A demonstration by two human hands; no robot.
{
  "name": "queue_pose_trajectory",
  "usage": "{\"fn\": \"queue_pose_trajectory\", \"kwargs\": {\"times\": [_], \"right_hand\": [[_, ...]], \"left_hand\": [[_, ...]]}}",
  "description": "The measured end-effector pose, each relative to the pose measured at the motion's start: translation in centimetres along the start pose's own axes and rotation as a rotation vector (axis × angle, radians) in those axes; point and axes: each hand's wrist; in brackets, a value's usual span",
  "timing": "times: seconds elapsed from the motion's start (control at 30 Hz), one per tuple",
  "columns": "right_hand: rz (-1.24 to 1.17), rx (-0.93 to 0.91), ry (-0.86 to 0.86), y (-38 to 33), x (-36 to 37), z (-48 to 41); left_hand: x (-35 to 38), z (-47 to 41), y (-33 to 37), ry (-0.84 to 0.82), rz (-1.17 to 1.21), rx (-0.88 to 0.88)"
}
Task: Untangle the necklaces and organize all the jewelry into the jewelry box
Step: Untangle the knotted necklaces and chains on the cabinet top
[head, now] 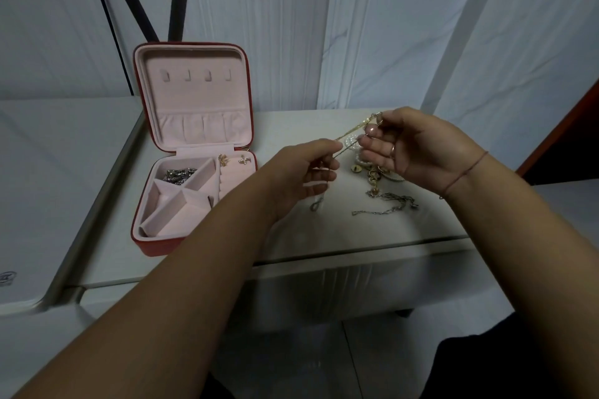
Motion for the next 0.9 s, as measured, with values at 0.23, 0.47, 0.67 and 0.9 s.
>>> {"fn": "queue_pose_trajectory", "kwargs": {"times": [0.23, 0.47, 0.67, 0.9], "right_hand": [[-0.135, -0.035, -0.133, 0.2, 0.7, 0.1], [-0.209, -0.014, -0.284, -0.1, 0.7, 0.2], [-0.268, 0.071, -0.417, -0.1, 0.1, -0.2], [-0.175, 0.141, -0.425, -0.2, -0.8, -0.3]], "left_hand": [[-0.3, -0.3, -0.3, 0.077, -0.011, -0.065], [-0.2, -0.4, -0.5, 0.091, 0.028, -0.043], [-0.1, -0.5, -0.4, 0.137, 0.168, -0.057], [-0.1, -0.3, 0.0, 0.183, 0.458, -0.064]]}}
Point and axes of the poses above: each hand's wrist, its own z-axis away from the middle knuckle, its own x-axis out of the palm, y = z × x, and after that the axes turned 11 degrees about x, right-handed
